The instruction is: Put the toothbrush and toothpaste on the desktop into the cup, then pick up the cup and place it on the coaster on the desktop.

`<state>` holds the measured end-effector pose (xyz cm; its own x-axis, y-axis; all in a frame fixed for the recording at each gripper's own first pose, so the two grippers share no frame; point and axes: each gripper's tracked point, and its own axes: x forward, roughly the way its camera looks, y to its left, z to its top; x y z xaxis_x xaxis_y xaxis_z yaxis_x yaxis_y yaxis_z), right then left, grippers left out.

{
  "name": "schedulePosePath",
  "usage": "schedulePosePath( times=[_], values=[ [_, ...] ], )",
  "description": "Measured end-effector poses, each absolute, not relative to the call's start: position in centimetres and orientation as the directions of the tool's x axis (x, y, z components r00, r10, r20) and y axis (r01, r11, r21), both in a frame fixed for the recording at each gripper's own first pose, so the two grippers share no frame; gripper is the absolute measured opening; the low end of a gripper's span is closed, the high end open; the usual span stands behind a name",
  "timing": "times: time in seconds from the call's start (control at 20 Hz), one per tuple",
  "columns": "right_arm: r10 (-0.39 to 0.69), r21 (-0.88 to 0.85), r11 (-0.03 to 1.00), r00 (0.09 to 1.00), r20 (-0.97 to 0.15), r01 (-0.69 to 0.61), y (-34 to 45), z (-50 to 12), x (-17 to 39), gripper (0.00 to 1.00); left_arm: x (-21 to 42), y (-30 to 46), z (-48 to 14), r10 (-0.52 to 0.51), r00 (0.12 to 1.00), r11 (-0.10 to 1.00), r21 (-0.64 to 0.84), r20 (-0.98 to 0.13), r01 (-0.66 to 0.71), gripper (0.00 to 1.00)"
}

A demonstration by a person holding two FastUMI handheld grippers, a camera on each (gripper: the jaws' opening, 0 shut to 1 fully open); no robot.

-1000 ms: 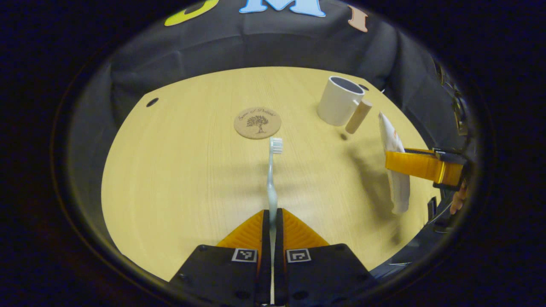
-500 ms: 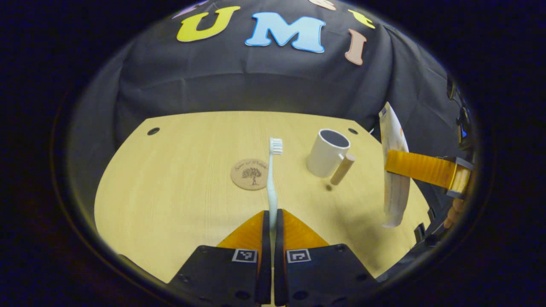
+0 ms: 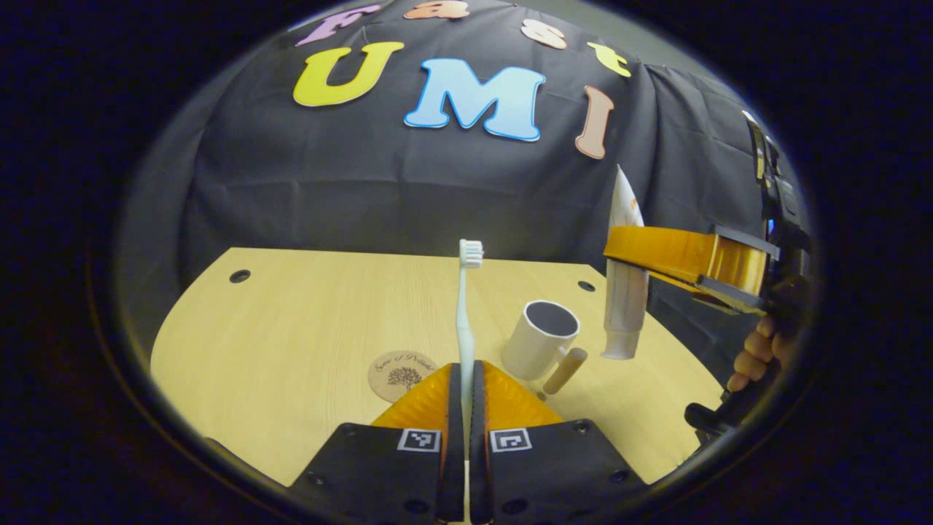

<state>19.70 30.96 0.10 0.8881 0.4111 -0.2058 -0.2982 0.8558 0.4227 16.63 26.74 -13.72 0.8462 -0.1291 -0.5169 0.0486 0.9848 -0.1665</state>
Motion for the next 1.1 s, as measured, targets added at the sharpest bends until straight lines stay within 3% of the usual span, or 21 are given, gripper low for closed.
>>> schedulePosePath(
  times=[0.2, 0.25, 0.5, 0.7, 0.75, 0.95, 1.0, 1.1],
  values=[
    [0.374, 0.411, 0.867, 0.912, -0.167, -0.281, 31.0, 0.4, 22.4, 0.26, 18.4, 26.7, -12.1, -0.140, 0.871, 0.984, -0.164, -0.472, 0.069, 0.11],
    [0.360, 0.404, 0.874, 0.919, -0.163, -0.271, 30.8, 0.2, 23.0, 0.21, 18.8, 26.6, -11.6, -0.142, 0.878, 0.983, -0.171, -0.457, 0.070, 0.11],
    [0.300, 0.389, 0.892, 0.944, -0.134, -0.228, 30.4, -0.7, 26.0, 0.21, 20.6, 26.5, -9.2, -0.151, 0.912, 0.980, -0.179, -0.382, 0.088, 0.11],
    [0.278, 0.352, 0.913, 0.945, -0.172, -0.205, 30.4, -3.4, 27.7, 0.18, 21.2, 26.9, -8.0, -0.157, 0.929, 0.979, -0.174, -0.335, 0.103, 0.10],
    [0.274, 0.339, 0.919, 0.944, -0.183, -0.201, 30.5, -4.0, 28.0, 0.25, 21.4, 27.1, -8.0, -0.153, 0.930, 0.981, -0.169, -0.336, 0.100, 0.10],
    [0.278, 0.299, 0.933, 0.932, -0.233, -0.203, 31.1, -6.5, 28.3, 0.23, 21.7, 27.4, -8.6, -0.154, 0.927, 0.982, -0.159, -0.342, 0.105, 0.10],
    [0.279, 0.285, 0.936, 0.928, -0.247, -0.206, 31.2, -7.0, 28.2, 0.29, 21.9, 27.1, -8.7, -0.162, 0.925, 0.980, -0.162, -0.343, 0.111, 0.10],
    [0.286, 0.262, 0.941, 0.916, -0.283, -0.213, 31.3, -8.1, 27.9, 0.29, 22.1, 26.9, -8.9, -0.167, 0.924, 0.979, -0.166, -0.345, 0.115, 0.10]
  ],
)
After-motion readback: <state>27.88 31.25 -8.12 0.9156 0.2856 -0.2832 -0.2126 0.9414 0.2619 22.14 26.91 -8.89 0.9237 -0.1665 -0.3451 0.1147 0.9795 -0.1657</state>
